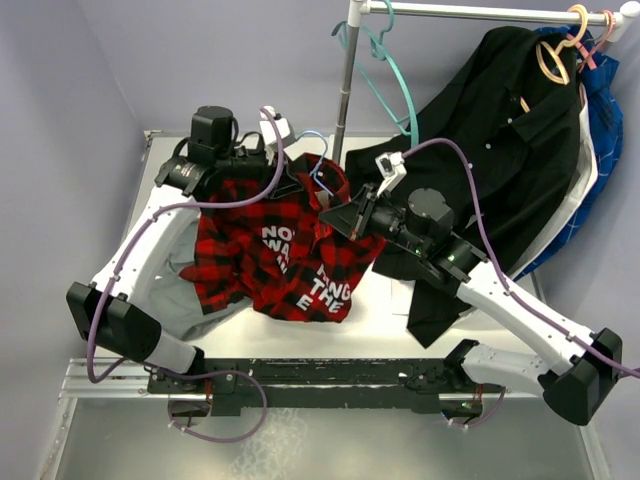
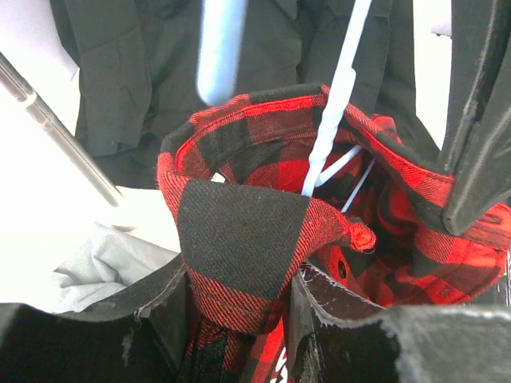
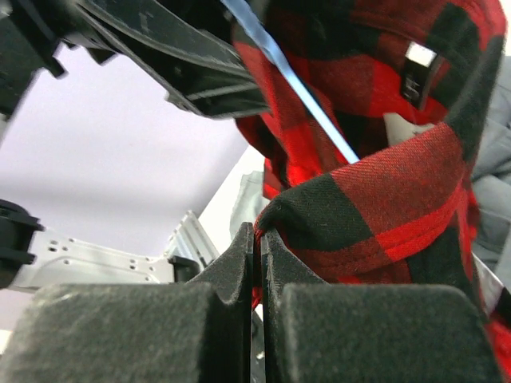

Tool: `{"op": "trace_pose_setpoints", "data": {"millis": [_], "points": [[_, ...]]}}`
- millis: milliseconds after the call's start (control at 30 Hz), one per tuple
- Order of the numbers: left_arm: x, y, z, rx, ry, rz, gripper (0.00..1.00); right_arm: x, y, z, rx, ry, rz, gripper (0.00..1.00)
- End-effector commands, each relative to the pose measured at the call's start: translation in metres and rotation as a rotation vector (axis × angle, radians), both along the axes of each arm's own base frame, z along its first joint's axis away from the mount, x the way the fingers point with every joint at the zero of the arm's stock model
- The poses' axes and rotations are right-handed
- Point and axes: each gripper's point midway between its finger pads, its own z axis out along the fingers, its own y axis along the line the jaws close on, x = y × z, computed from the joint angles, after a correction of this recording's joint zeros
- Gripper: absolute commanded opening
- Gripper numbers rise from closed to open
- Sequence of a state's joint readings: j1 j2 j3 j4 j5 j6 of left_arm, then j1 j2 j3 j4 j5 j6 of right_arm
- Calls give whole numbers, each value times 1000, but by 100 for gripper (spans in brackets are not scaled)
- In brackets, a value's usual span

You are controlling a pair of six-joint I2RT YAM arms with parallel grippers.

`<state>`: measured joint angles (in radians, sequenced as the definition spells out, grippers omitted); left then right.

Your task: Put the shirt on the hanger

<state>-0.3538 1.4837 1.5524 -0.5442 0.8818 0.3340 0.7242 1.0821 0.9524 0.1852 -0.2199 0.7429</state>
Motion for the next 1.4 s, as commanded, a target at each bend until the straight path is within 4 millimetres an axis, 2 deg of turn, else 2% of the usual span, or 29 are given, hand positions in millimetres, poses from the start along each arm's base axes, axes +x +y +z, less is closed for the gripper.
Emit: {"op": "trace_pose_setpoints", "data": {"millis": [0, 33, 67, 100, 467, 600, 733, 800, 867, 967, 1000, 1067, 1167, 1267, 1367], "points": [[-4, -2, 73, -110, -168, 6, 0, -12, 5, 105, 182, -158, 46, 0], [-4, -1, 81, -118, -181, 11, 0, -13, 4, 125, 195, -187, 45, 0], [-4, 0, 89, -125, -194, 22, 0, -11, 6, 130, 187, -191, 45, 0], [-5, 1, 98, -132, -211, 29, 0, -12, 6, 147, 198, -214, 45, 0], [-19, 26, 194, -190, -425, 165, 0, -11, 30, 237, 230, -330, 90, 0], [-22, 38, 227, -199, -512, 226, 0, -13, 32, 274, 252, -380, 93, 0], [-25, 48, 248, -190, -580, 276, 0, -15, 28, 306, 256, -425, 79, 0], [-23, 52, 247, -178, -586, 296, 0, -13, 28, 308, 251, -426, 68, 0], [-21, 51, 237, -164, -568, 293, 0, -9, 32, 293, 235, -405, 69, 0], [-17, 45, 203, -125, -503, 260, 0, 2, 41, 248, 206, -343, 62, 0], [-18, 43, 189, -113, -478, 240, 0, 8, 49, 214, 175, -295, 70, 0], [-21, 38, 161, -85, -428, 190, 0, 9, 53, 171, 152, -252, 85, 0], [-28, 33, 118, -34, -361, 122, 0, 1, 50, 119, 115, -206, 107, 0], [-29, 35, 94, 4, -331, 112, 0, -6, 41, 74, 54, -160, 106, 0], [-33, 32, 76, 20, -295, 76, 0, -10, 31, 43, 9, -121, 84, 0]]}}
